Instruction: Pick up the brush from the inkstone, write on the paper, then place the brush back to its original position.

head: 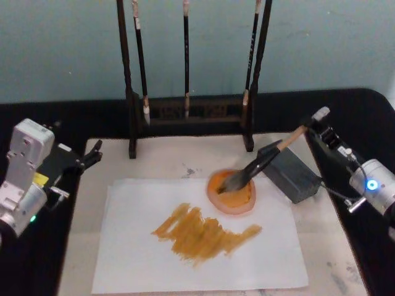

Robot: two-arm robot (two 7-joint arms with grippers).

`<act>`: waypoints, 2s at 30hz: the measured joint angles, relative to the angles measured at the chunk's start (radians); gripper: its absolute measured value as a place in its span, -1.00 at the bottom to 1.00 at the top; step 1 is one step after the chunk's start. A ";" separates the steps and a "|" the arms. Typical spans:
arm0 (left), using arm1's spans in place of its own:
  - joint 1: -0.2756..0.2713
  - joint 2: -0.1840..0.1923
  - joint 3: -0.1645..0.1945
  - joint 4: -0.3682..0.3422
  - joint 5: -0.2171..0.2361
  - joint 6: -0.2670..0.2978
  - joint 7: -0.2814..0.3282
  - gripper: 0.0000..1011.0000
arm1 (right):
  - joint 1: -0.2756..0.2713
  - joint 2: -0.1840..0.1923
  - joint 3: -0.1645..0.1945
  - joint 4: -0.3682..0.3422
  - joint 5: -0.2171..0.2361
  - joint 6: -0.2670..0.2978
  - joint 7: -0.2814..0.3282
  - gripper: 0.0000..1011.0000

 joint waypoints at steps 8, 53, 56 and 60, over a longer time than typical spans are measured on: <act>0.000 0.000 0.000 0.000 0.000 0.000 0.000 1.00 | 0.025 0.034 -0.039 -0.062 -0.028 -0.021 0.022 -0.67; 0.000 0.000 0.000 0.000 0.000 0.000 0.000 1.00 | 0.126 0.194 -0.282 -0.378 -0.681 -0.162 -0.012 -0.67; 0.000 0.000 0.000 0.000 0.000 0.000 0.000 1.00 | 0.127 0.194 -0.282 -0.378 -0.681 -0.162 -0.012 -0.67; 0.000 0.000 0.000 0.000 0.000 0.000 0.000 1.00 | 0.127 0.194 -0.283 -0.377 -0.680 -0.162 -0.012 -0.67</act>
